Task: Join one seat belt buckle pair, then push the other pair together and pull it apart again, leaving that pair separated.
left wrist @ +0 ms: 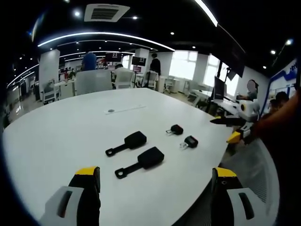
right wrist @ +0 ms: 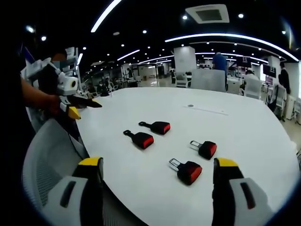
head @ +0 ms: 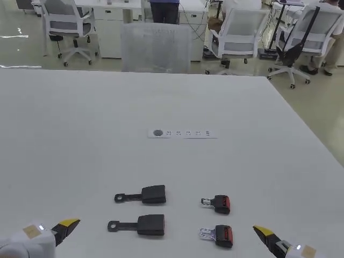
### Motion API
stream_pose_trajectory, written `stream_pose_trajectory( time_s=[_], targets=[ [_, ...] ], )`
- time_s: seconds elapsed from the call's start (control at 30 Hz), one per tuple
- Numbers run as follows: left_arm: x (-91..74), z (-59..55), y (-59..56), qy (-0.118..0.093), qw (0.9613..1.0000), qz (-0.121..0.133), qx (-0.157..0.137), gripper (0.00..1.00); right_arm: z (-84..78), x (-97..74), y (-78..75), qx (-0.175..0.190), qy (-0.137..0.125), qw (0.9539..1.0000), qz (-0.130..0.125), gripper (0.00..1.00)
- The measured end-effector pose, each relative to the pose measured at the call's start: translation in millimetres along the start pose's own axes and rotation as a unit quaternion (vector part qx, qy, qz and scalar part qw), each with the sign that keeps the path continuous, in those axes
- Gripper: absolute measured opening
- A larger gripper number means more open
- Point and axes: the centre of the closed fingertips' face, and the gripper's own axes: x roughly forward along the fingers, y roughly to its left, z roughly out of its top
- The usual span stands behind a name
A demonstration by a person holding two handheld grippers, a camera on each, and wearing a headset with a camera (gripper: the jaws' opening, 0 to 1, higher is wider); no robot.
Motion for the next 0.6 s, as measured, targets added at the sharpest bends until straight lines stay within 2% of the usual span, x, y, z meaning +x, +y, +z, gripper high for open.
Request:
stream_pose_trajectory(
  time_s=[0.33,0.47,0.6],
  targets=[
    [6.4,1.9,0.5,0.001,1.0,-0.002,0.0,1.0,0.6,-3.5,-11.7,0.007,-0.002,1.0,-0.006,0.99],
    [9.4,0.5,4.2,0.001,1.0,-0.004,-0.002,1.0,-1.2,-3.7,-13.5,0.007,0.001,0.9999,-0.008,0.99],
    [11.6,1.1,3.2,0.001,1.0,-0.006,0.0,1.0,-2.0,-4.6,-13.9,0.009,0.001,0.9999,-0.008,0.98]
  ],
)
